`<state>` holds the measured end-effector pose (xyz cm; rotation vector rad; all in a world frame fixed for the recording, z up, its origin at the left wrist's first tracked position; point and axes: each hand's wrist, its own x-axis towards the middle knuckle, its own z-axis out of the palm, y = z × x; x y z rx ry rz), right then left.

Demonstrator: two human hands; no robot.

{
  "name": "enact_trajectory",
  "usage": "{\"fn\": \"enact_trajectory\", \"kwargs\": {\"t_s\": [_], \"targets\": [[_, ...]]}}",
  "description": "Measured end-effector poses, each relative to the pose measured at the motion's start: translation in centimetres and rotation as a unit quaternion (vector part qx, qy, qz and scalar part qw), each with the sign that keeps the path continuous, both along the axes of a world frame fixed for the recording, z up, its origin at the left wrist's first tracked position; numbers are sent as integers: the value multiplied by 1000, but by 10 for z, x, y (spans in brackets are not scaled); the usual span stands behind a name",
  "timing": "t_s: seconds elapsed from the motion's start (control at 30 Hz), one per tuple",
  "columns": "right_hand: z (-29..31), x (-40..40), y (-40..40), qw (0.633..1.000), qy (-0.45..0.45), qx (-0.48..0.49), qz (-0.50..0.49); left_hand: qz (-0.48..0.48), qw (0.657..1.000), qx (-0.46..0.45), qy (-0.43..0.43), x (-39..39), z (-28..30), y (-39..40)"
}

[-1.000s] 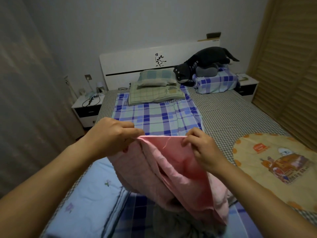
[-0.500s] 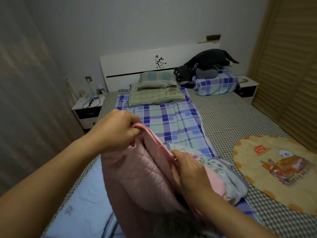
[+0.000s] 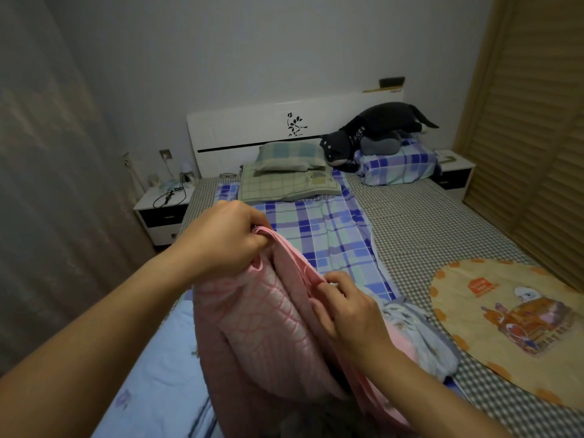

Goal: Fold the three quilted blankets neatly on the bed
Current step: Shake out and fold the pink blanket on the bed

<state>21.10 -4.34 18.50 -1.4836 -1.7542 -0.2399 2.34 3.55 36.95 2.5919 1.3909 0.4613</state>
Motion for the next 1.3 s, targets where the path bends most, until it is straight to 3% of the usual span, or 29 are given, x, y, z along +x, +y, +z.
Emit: {"fn": "enact_trajectory", "kwargs": {"t_s": [0.3,0.5,0.73,0.93,1.07,1.3], "targets": [[1,-8,7,999,2,11,-51,-4,1000,4,1,8,5,-1],[-2,15,8,993,101,57,-5,14,1000,-20,-12,1,7,2],[2,45,24,996,-20,54,62,1,997,-70,-27,2,8,1],[0,41,24,991,110,8,82,12,997,-69,-34,0,7,2],[-2,33,21,990,128,-17,59,22,998,-56,-27,-1,6,4],[3,40,22,990,132,27,32,35,998,-51,-23,-5,2,5]]}}
